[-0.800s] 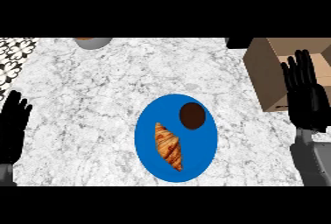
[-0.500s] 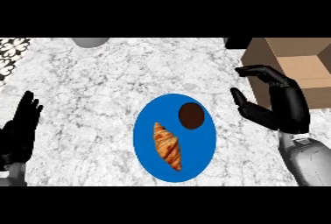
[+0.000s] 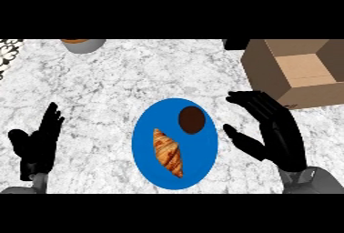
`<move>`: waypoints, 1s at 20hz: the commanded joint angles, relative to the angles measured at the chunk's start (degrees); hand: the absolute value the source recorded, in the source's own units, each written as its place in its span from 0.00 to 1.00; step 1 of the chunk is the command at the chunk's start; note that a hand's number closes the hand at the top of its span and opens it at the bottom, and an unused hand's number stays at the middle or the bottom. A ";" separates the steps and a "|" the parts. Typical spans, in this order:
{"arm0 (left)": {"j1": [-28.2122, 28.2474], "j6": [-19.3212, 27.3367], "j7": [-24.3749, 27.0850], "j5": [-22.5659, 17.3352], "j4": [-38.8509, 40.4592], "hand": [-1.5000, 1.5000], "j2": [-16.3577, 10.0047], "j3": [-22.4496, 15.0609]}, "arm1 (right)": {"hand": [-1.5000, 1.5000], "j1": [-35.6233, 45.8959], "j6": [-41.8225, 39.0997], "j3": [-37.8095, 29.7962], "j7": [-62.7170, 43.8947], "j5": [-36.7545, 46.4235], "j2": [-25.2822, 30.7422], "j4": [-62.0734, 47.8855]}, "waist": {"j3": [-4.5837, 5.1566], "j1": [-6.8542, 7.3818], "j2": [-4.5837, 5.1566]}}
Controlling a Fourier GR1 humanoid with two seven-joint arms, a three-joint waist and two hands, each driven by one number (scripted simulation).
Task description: Pick the croissant from the plate and place it in the cardboard box
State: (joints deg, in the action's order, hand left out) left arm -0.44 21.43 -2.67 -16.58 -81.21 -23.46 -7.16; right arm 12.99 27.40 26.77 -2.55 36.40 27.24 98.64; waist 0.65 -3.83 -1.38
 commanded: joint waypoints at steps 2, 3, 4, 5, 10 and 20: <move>-0.45 0.59 1.63 1.16 2.15 0.50 1.43 -0.60 | 0.00 -3.57 -3.00 7.05 -14.55 19.45 0.65 7.37 | -0.04 -0.80 -0.06; -0.22 1.81 0.17 1.90 0.83 0.50 1.27 -1.08 | 0.00 -4.77 -3.90 8.07 -17.74 23.46 -0.11 7.65 | -0.17 -0.35 -0.13; 0.33 0.98 0.78 1.51 1.65 0.50 1.46 -1.10 | 0.00 -5.42 -7.18 9.21 -20.94 25.76 -0.30 8.31 | -0.10 -0.29 -0.05; -0.40 0.74 0.83 1.37 1.39 0.50 1.37 -0.86 | 0.00 -5.32 -10.57 10.10 -24.57 27.98 -0.95 10.52 | -0.11 -0.15 -0.05; 0.62 1.30 2.79 2.82 2.35 0.50 3.63 -2.74 | 0.00 -6.04 -27.87 17.96 -40.22 35.97 -7.65 19.52 | -0.16 1.29 0.28; -5.38 -0.49 5.56 3.80 9.06 0.50 6.77 -3.12 | 0.00 3.02 -53.49 31.53 -64.14 42.68 -26.93 10.41 | -0.44 3.75 1.47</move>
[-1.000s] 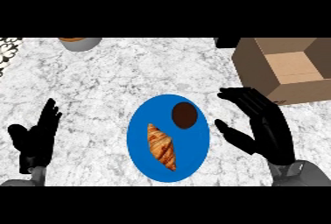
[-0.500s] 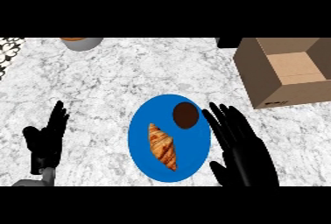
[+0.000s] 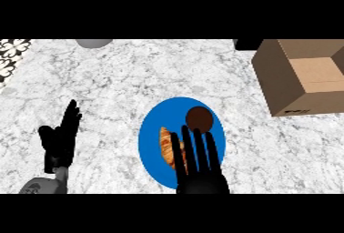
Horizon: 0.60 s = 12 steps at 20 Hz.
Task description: Pick the croissant from the plate and place it in the cardboard box
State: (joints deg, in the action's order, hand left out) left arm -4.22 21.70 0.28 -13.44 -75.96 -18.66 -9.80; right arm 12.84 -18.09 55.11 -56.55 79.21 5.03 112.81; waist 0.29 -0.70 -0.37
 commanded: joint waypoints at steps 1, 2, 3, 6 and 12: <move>-1.74 -2.27 1.37 -0.06 3.27 0.50 -0.14 0.66 | 0.00 3.48 -7.89 4.43 -12.97 -0.93 -4.78 -3.76 | -0.12 0.93 0.37; -1.97 -0.81 -0.49 0.74 1.33 0.50 -0.47 0.26 | 0.00 4.44 -8.14 2.22 -13.17 -2.07 -4.79 -6.26 | -0.14 1.35 0.37; -0.70 -2.62 1.11 -0.21 1.45 0.50 -0.78 0.68 | 0.00 3.30 -8.95 3.61 -14.54 -2.56 -4.83 -6.45 | -0.12 1.43 0.31; -3.59 -1.88 -1.09 0.53 1.73 0.50 -0.79 0.57 | 0.00 2.94 -8.51 3.63 -17.26 -3.79 -4.89 -8.79 | -0.16 1.16 0.32; -2.40 -3.58 1.86 -0.25 4.00 0.50 -0.16 2.09 | 0.00 4.44 -6.03 5.62 -22.40 -8.06 -4.93 -9.52 | -0.17 1.26 0.38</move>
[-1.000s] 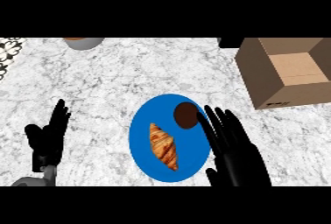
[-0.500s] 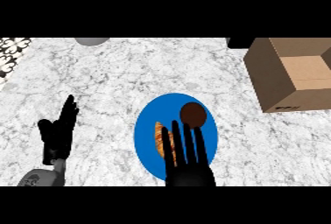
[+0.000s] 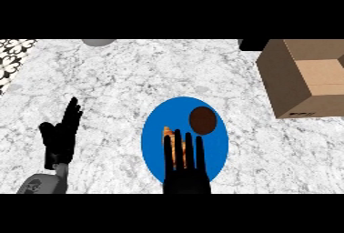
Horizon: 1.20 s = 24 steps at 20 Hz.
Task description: Pick the croissant from the plate and place it in the cardboard box
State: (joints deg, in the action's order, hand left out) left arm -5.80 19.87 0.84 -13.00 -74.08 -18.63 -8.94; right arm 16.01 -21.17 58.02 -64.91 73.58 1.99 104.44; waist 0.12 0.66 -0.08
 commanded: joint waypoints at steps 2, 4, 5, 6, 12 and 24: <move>-2.28 1.21 -2.45 1.04 -0.16 0.50 0.95 -0.60 | 0.00 3.55 -1.48 2.46 -15.18 -4.44 -1.90 -3.90 | -0.03 0.51 0.05; -3.20 1.49 0.16 1.54 3.18 0.50 2.14 0.01 | 0.00 3.05 0.69 4.21 -16.19 -3.77 -1.91 -5.13 | 0.00 -0.11 0.14; -3.75 1.68 -0.42 1.42 2.47 0.50 2.25 0.06 | 0.00 1.75 3.45 5.39 -16.58 -2.02 -1.91 -7.50 | -0.03 -0.10 0.09; 0.12 -0.44 -0.81 0.64 -1.09 0.50 1.30 -0.96 | 0.00 4.18 -2.03 1.85 -16.82 -4.32 -1.92 -4.96 | -0.04 0.69 -0.13; -0.35 -0.42 -2.38 0.80 -2.24 0.50 -0.49 0.31 | 0.00 5.29 -0.26 1.04 -18.64 -6.32 -1.92 -8.45 | -0.08 1.13 -0.20; -3.23 -0.33 -1.44 1.16 1.10 0.50 1.47 1.26 | 0.00 9.34 4.82 -0.34 -20.26 -9.37 -1.92 -16.56 | -0.05 0.65 0.08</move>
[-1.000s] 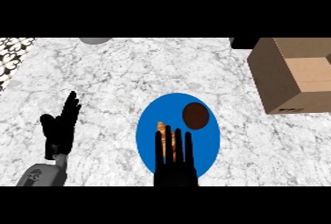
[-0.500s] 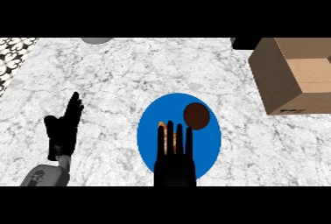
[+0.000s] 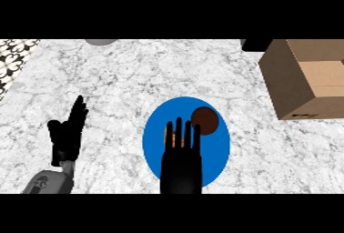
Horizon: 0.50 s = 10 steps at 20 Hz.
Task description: Pick the croissant from the plate and place it in the cardboard box
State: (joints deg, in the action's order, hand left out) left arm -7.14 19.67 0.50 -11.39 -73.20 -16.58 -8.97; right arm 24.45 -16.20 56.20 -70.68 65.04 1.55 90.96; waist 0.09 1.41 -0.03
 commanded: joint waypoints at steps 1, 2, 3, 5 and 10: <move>0.83 -1.03 0.82 -0.19 0.86 0.50 -0.66 0.80 | 0.00 3.24 -1.71 -0.60 -14.07 -1.36 -1.47 -3.19 | 0.00 0.11 0.02; -0.18 -0.24 -0.25 -0.08 0.00 0.50 -0.37 0.87 | 0.00 0.71 -0.76 1.53 -14.50 -0.28 -1.47 -3.73 | -0.03 -0.21 -0.08; -0.12 -0.08 1.22 0.61 1.68 0.50 0.54 0.35 | 0.00 2.19 -2.06 0.87 -14.50 -1.06 -1.47 -2.75 | 0.01 -0.29 -0.05; 0.94 0.08 1.11 0.94 0.93 0.50 1.38 -0.51 | 0.00 1.98 -2.20 0.65 -14.51 -1.48 -1.47 -3.71 | -0.02 -0.39 -0.09; -0.07 -0.88 0.08 0.00 0.54 0.50 -0.13 1.43 | 0.00 3.86 -2.04 -0.47 -14.51 -3.27 -1.47 -6.25 | -0.04 -0.13 -0.08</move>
State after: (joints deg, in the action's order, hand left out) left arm -7.52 18.89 1.14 -11.26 -72.11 -16.60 -7.94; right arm 26.62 -15.05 55.42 -70.87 63.20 1.62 85.93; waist 0.08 1.30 -0.05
